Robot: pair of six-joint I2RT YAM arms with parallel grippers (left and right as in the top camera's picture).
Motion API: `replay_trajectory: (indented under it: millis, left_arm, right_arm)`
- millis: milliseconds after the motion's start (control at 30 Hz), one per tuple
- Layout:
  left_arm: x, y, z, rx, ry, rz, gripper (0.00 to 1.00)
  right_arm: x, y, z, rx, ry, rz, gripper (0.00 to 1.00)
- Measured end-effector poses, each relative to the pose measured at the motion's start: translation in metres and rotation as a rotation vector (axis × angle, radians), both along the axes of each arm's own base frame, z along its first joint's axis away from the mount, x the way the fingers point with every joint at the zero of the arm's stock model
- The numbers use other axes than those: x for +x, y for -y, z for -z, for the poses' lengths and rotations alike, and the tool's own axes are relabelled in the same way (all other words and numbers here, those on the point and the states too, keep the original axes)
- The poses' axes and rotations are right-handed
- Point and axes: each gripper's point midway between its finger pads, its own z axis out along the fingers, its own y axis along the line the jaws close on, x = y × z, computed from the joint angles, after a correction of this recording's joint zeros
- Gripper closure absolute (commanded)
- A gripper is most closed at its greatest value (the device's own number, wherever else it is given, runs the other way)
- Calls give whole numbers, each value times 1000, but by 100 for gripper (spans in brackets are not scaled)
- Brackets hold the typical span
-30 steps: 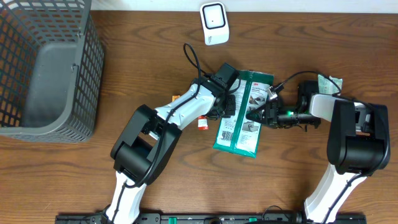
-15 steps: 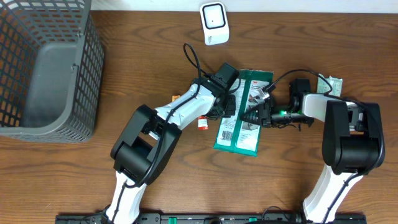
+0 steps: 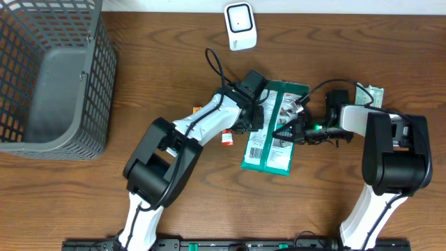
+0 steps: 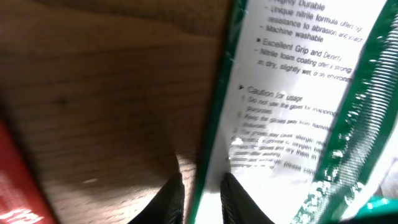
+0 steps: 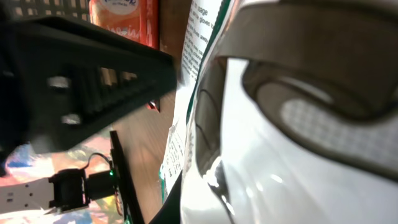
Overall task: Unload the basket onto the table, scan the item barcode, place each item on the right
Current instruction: 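Grip the gloves pack with both grippers and lift it upright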
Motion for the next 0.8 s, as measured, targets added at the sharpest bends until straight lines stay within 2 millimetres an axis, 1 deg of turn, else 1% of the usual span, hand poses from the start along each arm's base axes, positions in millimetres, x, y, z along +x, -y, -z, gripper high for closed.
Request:
replay_trajectory:
  millis: [33,67,100,133,167,233,300,367,433,500,567,633,700,800]
  left_arm:
    - [3,-1,-7,-6,15,1,69]
    - [6,-3,-17,-16,36,1,63]
    - [10,-5,-29,-29,62,0,59]
    - [15,-7,-44,-46,92,-6,56]
    - [20,-10,-64,-68,129,-14,52]
    - [27,-18,-99,-106,195,-31,43]
    - [32,-33,-136,-142,257,-63,38]
    - [36,-50,-163,-165,302,-100,36]
    - [38,-70,-181,-170,324,-140,34]
    - [42,-95,-194,-167,338,-193,33]
    - [45,-120,-200,-153,336,-248,32]
    - [47,-146,-199,-132,318,-305,30]
    - [48,-172,-194,-105,290,-363,23]
    - [46,-204,-187,-73,244,-437,18]
  right_arm:
    - [0,2,-1,0,-5,5,99]
    - [-1,4,-1,-4,-6,7,99]
    - [-1,7,-3,-8,-1,10,99]
    - [-1,9,-7,-19,11,9,99]
    - [0,11,-11,-35,26,10,99]
    - [3,17,-23,-87,78,9,99]
    - [5,21,-38,-140,138,7,99]
    - [8,26,-52,-203,197,10,99]
    - [11,31,-68,-277,264,19,99]
    - [14,34,-83,-350,326,33,99]
    - [16,35,-97,-392,379,46,99]
    - [17,34,-112,-421,435,57,99]
    - [16,33,-127,-431,480,65,99]
    - [14,29,-147,-411,548,66,99]
